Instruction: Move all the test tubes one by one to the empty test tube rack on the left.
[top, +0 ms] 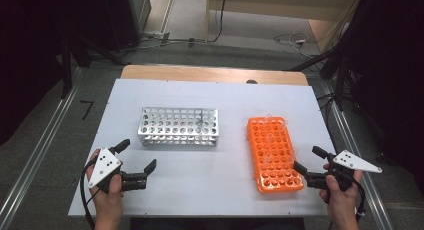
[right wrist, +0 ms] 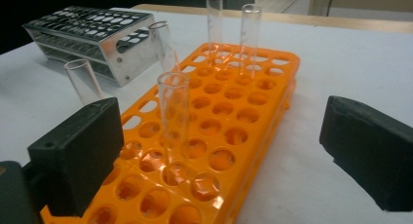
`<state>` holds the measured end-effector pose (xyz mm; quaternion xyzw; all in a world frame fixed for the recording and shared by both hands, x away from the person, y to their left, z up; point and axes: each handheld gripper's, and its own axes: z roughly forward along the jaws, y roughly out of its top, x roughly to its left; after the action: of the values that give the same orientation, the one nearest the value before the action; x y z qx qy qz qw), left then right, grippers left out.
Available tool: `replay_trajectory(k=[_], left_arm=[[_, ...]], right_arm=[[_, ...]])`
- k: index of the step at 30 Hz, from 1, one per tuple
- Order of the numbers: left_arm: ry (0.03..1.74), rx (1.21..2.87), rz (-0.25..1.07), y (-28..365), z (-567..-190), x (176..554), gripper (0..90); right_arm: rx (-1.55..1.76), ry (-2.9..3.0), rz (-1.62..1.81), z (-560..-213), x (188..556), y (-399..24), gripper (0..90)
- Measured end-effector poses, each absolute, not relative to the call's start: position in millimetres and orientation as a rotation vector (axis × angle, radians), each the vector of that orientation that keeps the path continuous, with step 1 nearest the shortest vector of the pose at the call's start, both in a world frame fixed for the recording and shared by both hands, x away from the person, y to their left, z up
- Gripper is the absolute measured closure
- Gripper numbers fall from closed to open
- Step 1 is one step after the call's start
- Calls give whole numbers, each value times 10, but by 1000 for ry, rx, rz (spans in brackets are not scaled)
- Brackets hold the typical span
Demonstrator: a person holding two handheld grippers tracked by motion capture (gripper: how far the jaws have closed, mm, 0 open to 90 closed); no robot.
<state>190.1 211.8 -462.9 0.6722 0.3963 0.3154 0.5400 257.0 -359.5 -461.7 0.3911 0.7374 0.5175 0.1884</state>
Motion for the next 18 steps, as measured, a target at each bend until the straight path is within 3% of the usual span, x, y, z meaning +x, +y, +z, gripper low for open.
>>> replay_trajectory(k=[7,8,12,14,15,16,17,18], left_arm=[[937,1581,704,2049,-4643,1951,0],[932,1587,695,2030,-4652,1969,0],[915,1604,665,1933,-4664,2030,0],[905,1621,665,1881,-4664,2041,0],[896,1625,655,1863,-4669,2041,0],[896,1628,646,1844,-4674,2042,0],[896,1632,637,1829,-4677,2043,0],[889,1635,632,1817,-4678,2043,0]], right_arm=[[1058,2196,1419,-4678,2614,-3495,50],[1075,2211,1451,-4692,2617,-3493,103],[1072,2217,1437,-4701,2602,-3472,159],[1102,2224,1428,-4715,2614,-3462,248],[1102,2224,1428,-4715,2614,-3462,248],[1111,2238,1423,-4733,2630,-3464,333],[1111,2238,1423,-4733,2630,-3464,333],[1109,2239,1441,-4744,2630,-3474,425]])
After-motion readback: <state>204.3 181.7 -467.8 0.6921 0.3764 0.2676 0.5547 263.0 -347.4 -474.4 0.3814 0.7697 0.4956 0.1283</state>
